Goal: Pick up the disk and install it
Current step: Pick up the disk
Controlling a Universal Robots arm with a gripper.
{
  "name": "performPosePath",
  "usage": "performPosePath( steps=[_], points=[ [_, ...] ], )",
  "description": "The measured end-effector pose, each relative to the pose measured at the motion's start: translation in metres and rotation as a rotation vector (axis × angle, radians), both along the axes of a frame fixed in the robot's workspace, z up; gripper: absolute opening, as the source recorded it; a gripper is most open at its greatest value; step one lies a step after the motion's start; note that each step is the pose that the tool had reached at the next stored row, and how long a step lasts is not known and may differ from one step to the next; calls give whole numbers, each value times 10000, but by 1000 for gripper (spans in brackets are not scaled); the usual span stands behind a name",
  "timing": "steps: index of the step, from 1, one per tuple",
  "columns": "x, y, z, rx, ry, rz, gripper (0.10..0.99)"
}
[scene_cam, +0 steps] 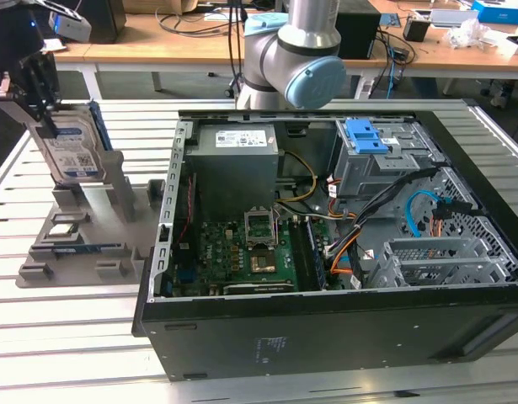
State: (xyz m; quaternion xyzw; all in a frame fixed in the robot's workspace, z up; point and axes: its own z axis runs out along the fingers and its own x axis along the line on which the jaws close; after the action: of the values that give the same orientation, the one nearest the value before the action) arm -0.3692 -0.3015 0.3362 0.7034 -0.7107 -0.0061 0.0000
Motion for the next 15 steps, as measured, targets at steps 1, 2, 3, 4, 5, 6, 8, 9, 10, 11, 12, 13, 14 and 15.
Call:
performPosePath(
  steps=[1, 2, 3, 4, 5, 6, 8, 9, 10, 11, 12, 13, 14, 15],
  points=[
    [0, 2, 32, 0, 1, 0, 365],
    [0, 3, 48, 0, 0, 1, 365],
    [0, 4, 76, 0, 1, 0, 365],
    [0, 5, 96, 0, 0, 0, 365],
    [0, 6, 111, -1, 0, 0, 365],
    [0, 8, 142, 0, 1, 0, 365],
    [0, 10, 191, 0, 0, 0, 365],
    [0, 11, 220, 0, 0, 0, 365],
    [0, 12, 234, 0, 1, 0, 365],
    [0, 12, 245, 0, 0, 0, 365],
    [0, 13, 259, -1, 0, 0, 365],
    [0, 14, 273, 0, 0, 0, 365],
    [0, 15, 303, -1, 1, 1, 365],
    [0, 16, 330, 0, 1, 0, 365]
  ],
)
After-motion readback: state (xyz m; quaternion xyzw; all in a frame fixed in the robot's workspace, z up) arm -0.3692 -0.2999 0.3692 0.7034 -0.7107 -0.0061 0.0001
